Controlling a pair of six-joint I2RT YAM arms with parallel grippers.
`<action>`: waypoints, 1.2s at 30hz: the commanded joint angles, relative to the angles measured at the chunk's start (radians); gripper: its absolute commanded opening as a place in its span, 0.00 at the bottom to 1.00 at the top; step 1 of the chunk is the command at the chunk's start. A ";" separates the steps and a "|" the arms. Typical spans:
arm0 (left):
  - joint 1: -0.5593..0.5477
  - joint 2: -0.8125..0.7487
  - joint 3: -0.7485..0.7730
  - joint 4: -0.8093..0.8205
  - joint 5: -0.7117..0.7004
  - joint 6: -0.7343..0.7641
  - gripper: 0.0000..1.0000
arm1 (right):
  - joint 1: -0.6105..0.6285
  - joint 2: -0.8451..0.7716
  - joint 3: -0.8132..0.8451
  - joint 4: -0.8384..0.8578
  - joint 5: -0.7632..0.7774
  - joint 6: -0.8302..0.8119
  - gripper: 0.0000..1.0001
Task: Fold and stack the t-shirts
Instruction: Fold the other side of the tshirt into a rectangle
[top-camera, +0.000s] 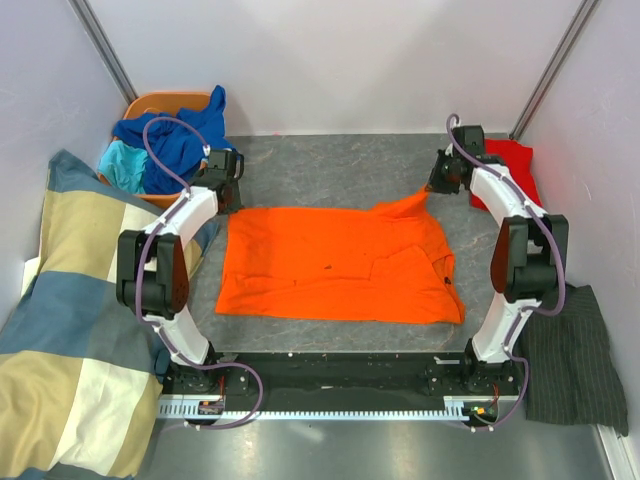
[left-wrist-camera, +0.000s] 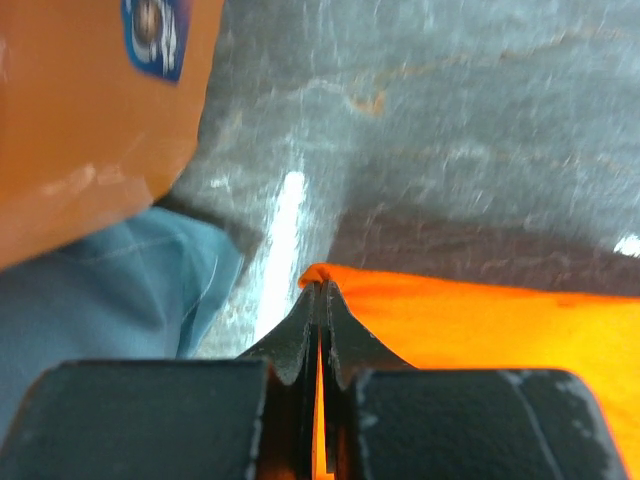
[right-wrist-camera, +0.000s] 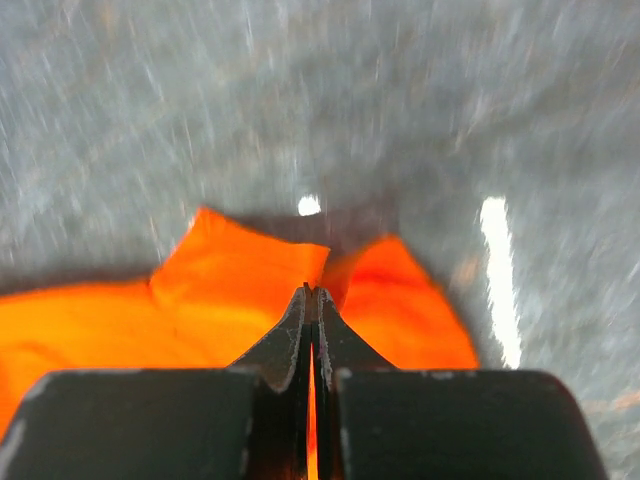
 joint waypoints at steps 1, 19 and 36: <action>-0.001 -0.073 -0.046 -0.017 0.002 0.002 0.02 | 0.006 -0.112 -0.144 0.009 -0.049 0.065 0.00; -0.001 -0.044 -0.060 -0.043 -0.016 0.000 0.02 | 0.007 -0.549 -0.445 -0.142 0.034 0.083 0.00; 0.000 -0.161 -0.170 -0.109 0.004 0.006 0.02 | 0.007 -0.732 -0.605 -0.224 0.043 0.134 0.00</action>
